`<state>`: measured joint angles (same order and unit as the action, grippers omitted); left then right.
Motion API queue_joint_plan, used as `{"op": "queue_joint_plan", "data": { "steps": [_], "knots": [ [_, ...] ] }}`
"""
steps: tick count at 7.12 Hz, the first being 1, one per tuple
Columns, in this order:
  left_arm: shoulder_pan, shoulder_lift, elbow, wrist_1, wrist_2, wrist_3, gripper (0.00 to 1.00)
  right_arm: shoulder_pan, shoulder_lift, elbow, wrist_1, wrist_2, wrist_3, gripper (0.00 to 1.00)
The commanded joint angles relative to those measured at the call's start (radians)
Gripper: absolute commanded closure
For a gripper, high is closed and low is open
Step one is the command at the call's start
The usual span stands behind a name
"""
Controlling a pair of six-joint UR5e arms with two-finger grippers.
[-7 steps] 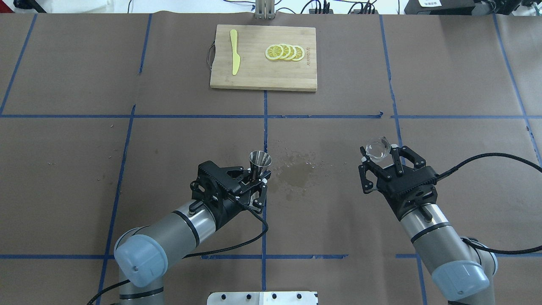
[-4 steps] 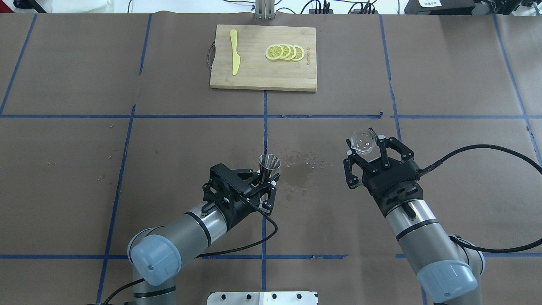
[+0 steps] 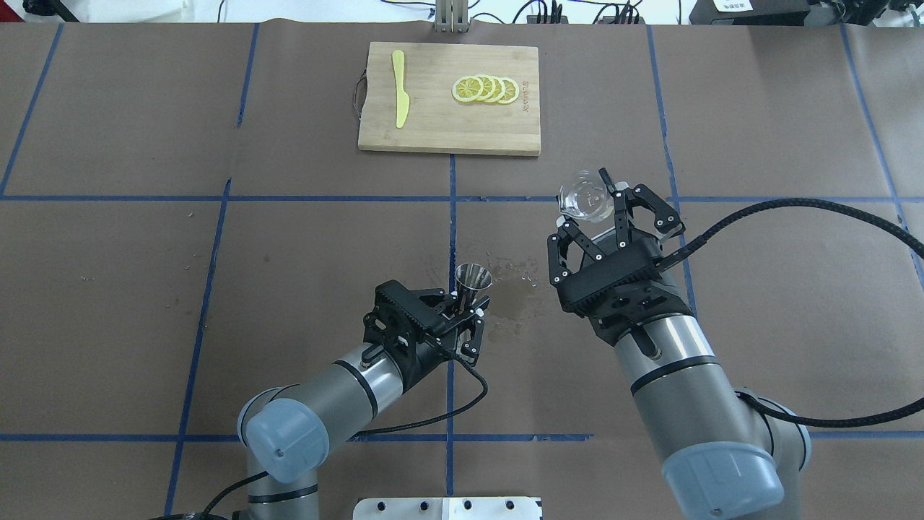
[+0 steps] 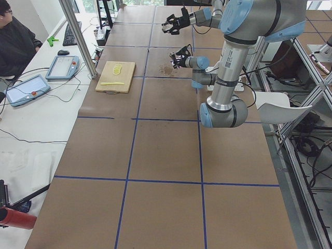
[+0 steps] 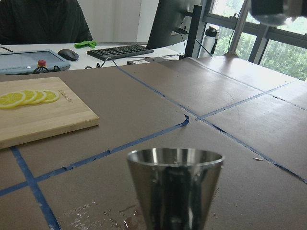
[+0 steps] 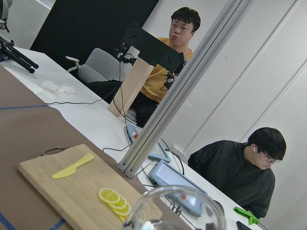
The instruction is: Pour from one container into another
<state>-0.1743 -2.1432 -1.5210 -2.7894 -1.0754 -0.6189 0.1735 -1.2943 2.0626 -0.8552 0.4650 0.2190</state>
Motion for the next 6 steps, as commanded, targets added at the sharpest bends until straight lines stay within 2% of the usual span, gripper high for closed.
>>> {"op": "queue_joint_plan", "data": {
  "steps": [1, 4, 6],
  "knots": [
    [0.01, -0.02, 0.001, -0.001, 0.002, -0.001, 1.0, 0.026, 0.038, 0.004, -0.102, -0.006, -0.01, 1.0],
    [0.012, -0.035, 0.005, -0.001, 0.002, -0.001, 1.0, 0.027, 0.036, -0.004, -0.105, -0.012, -0.094, 1.0],
    [0.016, -0.04, 0.007, -0.001, 0.002, -0.001, 1.0, 0.027, 0.035, -0.007, -0.152, -0.015, -0.128, 1.0]
  ]
}}
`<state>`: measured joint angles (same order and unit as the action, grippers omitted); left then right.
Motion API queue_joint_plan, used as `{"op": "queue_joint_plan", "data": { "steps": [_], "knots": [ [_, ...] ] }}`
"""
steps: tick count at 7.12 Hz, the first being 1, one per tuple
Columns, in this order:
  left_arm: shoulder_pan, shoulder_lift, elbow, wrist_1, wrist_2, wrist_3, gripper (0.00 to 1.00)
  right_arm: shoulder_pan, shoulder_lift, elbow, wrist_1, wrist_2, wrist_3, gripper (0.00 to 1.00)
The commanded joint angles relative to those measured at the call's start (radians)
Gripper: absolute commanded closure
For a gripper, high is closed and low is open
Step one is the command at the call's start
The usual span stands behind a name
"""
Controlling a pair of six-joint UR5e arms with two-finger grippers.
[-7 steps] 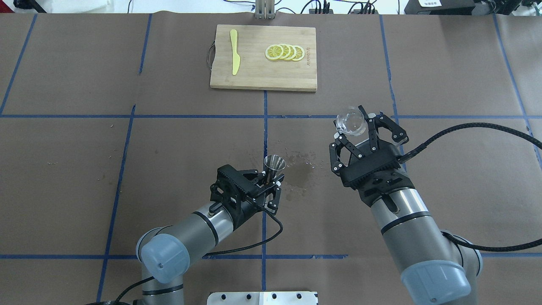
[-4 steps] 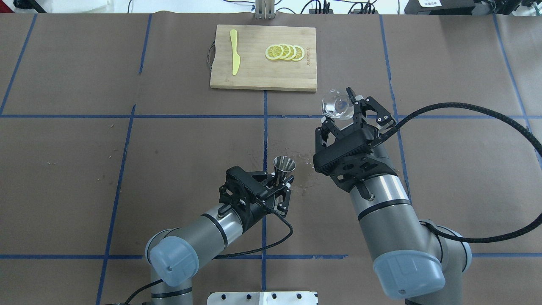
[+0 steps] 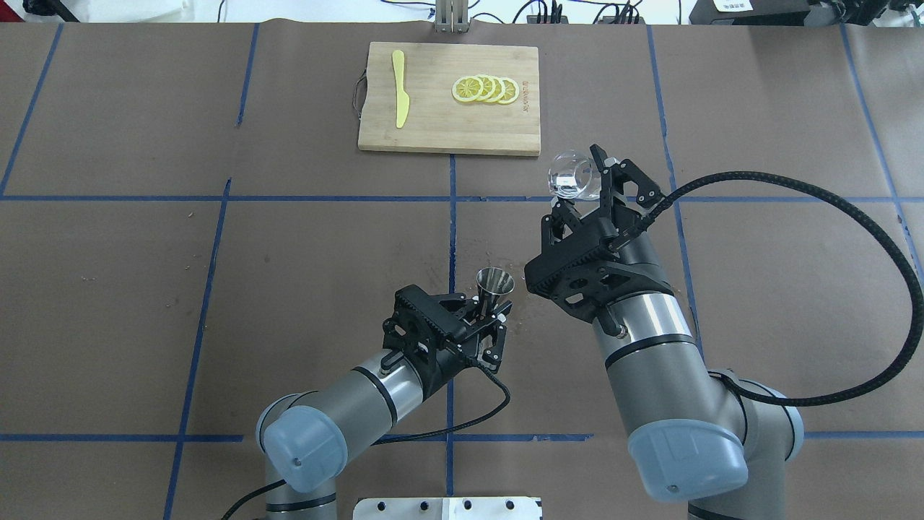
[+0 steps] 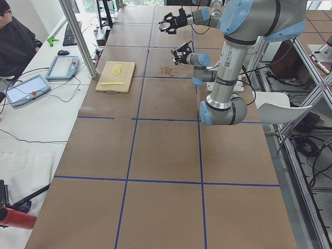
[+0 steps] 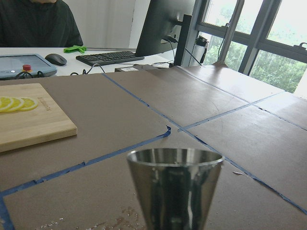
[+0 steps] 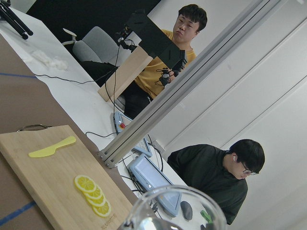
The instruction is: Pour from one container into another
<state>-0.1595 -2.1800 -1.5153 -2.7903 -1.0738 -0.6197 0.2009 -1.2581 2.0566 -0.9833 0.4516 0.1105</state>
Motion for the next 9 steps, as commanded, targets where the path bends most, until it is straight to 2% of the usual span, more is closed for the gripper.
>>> {"op": "queue_joint_plan", "data": {
  "steps": [1, 4, 9],
  "knots": [
    [0.002, -0.001, 0.001, -0.002, 0.0, 0.0, 1.0, -0.001, -0.003, -0.001, -0.025, -0.014, -0.044, 1.0],
    [0.002, -0.024, 0.036, -0.003, 0.003, 0.0, 1.0, -0.003, -0.007, -0.004, -0.026, -0.024, -0.06, 1.0],
    [0.003, -0.064, 0.044, -0.003, 0.003, 0.0, 1.0, -0.046, -0.007, -0.03, -0.026, -0.096, -0.084, 1.0]
  ]
}}
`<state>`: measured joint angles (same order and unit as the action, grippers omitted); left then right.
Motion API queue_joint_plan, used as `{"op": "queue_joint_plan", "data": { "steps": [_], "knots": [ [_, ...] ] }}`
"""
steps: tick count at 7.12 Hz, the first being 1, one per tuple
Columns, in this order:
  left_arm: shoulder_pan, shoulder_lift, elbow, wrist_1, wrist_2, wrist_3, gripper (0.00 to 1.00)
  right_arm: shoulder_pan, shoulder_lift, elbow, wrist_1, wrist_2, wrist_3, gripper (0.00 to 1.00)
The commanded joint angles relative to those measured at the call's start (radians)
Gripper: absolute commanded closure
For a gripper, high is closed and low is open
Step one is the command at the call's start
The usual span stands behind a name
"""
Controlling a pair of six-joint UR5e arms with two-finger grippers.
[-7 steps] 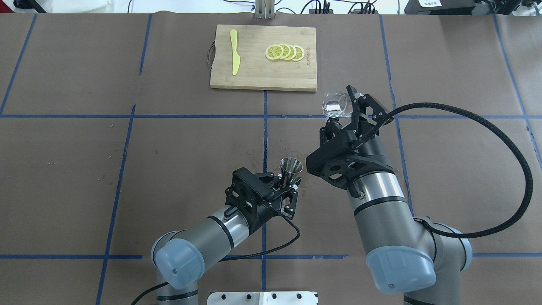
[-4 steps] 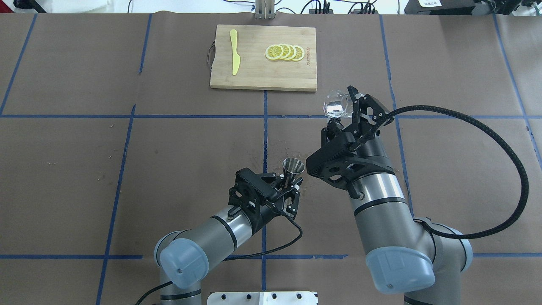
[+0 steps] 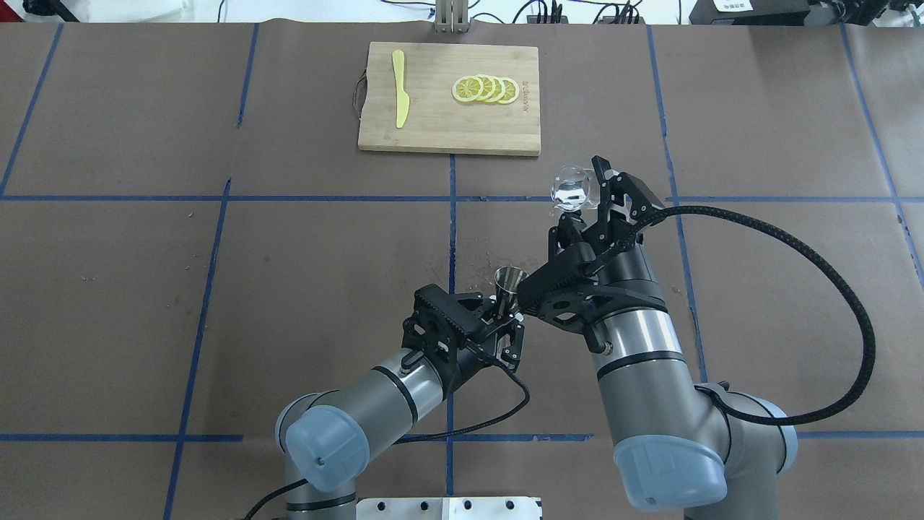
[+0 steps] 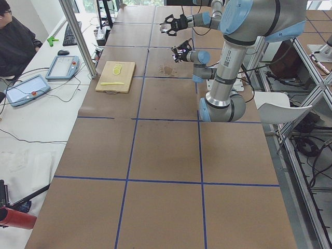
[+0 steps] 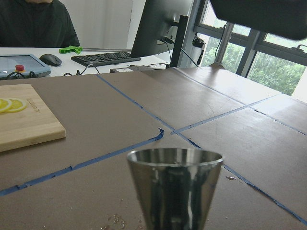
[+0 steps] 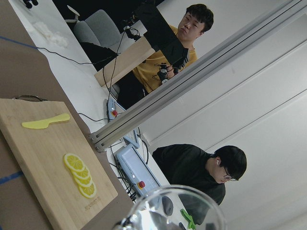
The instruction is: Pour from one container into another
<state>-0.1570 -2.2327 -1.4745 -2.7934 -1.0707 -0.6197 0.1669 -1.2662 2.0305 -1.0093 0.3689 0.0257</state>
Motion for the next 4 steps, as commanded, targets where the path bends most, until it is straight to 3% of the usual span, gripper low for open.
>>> {"op": "queue_joint_plan", "data": {
  "steps": [1, 4],
  "knots": [
    [0.001, -0.039, 0.034, 0.0, 0.0, 0.0, 1.0, -0.014, 0.001, -0.003, 0.0, -0.013, 0.0, 1.0],
    [-0.001, -0.079, 0.077, -0.002, 0.0, 0.0, 1.0, -0.027, -0.002, 0.002, 0.001, -0.036, 0.0, 1.0]
  ]
}}
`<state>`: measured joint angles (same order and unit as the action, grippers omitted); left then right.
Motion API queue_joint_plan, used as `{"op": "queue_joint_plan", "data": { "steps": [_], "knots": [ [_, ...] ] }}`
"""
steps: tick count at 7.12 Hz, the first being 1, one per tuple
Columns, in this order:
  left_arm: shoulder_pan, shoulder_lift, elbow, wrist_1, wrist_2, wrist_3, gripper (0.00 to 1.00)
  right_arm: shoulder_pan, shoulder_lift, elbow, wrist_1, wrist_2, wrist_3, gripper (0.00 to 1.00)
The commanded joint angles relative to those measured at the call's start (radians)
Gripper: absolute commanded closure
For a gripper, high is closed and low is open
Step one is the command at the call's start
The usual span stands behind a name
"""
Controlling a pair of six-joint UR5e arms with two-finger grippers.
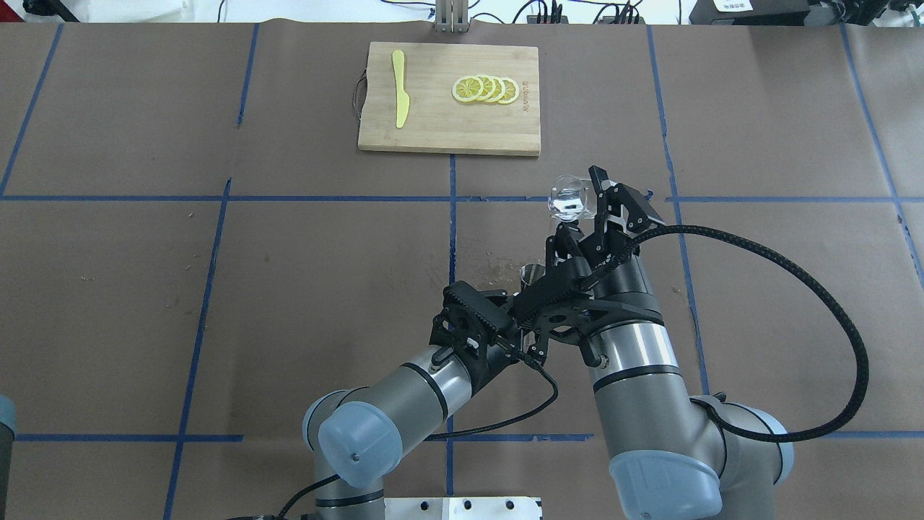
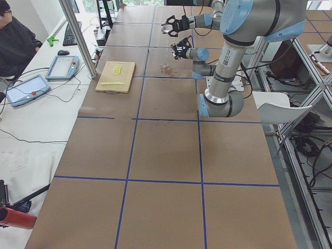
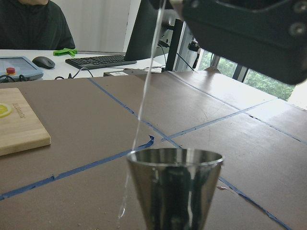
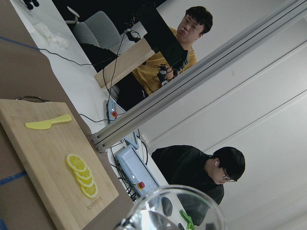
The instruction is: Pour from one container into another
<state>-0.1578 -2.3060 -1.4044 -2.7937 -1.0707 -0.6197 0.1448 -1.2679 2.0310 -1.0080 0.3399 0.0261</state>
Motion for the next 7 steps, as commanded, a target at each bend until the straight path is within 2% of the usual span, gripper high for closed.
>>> {"op": "queue_joint_plan", "data": {
  "steps": [1, 4, 7],
  "knots": [
    [0.0, -0.012, 0.01, -0.001, 0.0, 0.002, 1.0, -0.011, -0.004, 0.002, 0.0, -0.016, 0.0, 1.0],
    [-0.005, -0.019, 0.012, -0.001, 0.003, 0.002, 1.0, -0.062, -0.004, 0.003, 0.0, -0.08, 0.0, 1.0],
    [-0.006, -0.019, 0.013, -0.001, 0.005, 0.002, 1.0, -0.074, -0.007, 0.002, 0.0, -0.102, 0.0, 1.0]
  ]
}}
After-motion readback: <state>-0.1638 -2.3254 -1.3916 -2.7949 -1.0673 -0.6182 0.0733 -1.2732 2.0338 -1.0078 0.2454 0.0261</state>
